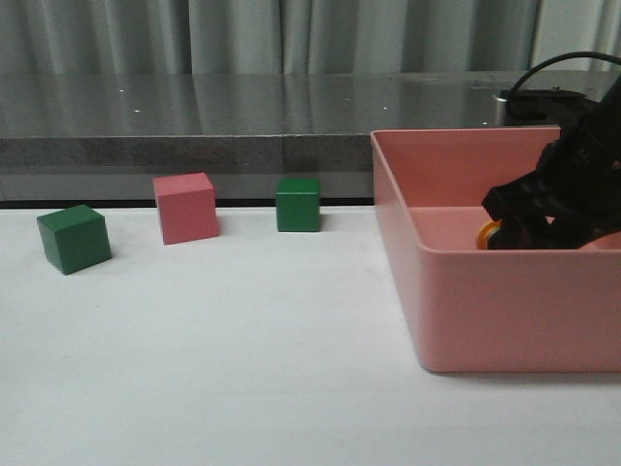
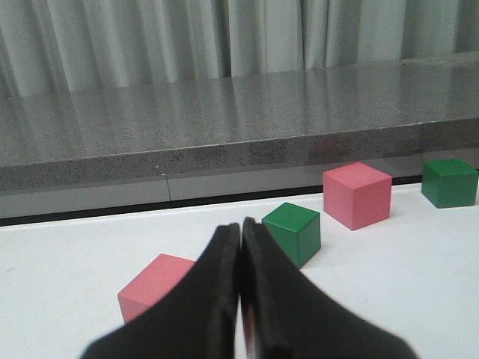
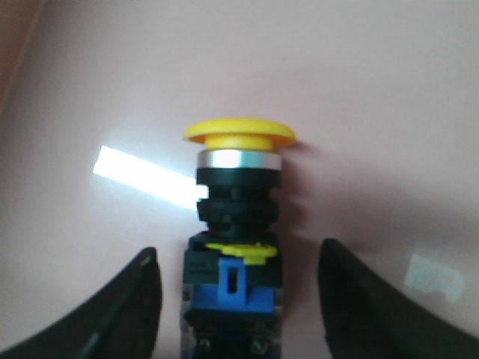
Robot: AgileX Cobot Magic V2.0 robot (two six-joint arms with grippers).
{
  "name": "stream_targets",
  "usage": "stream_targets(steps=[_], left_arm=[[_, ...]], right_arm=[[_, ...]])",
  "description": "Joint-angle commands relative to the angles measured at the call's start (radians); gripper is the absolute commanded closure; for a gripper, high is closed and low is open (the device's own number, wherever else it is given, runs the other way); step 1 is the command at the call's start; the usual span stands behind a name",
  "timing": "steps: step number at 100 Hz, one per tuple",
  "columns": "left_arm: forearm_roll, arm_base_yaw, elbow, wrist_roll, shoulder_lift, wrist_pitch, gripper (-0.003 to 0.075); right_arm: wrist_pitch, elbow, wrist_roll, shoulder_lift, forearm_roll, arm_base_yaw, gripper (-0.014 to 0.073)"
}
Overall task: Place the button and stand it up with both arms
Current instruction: 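Lower the right gripper into the pink bin and grasp the yellow button, then lift the button out of the bin and lay it on the table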
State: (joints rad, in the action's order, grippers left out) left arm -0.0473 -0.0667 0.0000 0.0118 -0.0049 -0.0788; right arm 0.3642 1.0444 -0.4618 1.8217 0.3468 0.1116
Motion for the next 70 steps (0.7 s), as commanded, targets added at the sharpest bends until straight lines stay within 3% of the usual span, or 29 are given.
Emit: stream_targets(steps=[1,6,13,47,70], left_arm=[[-0.001,0.002,0.030,0.012,-0.032,0.079,0.0739],[-0.001,0.002,0.030,0.012,-0.032,0.079,0.0739],[-0.001,0.002,0.030,0.012,-0.032,0.079,0.0739],[-0.001,0.002,0.030,0.012,-0.032,0.079,0.0739],[-0.001,0.002,0.030,0.012,-0.032,0.079,0.0739]], right_arm=[[-0.029,0.031,-0.014,-0.041,0.017,0.000,0.0346],[-0.025,0.031,-0.014,-0.041,0.017,0.000,0.0449],[-0.022,0.033,-0.014,-0.043,0.017,0.000,0.0512],[0.247,0.206,-0.014,-0.158,0.017,0.005,0.0513],[0.467,0.431,-0.026,-0.203,0.018,0.104,0.0513]])
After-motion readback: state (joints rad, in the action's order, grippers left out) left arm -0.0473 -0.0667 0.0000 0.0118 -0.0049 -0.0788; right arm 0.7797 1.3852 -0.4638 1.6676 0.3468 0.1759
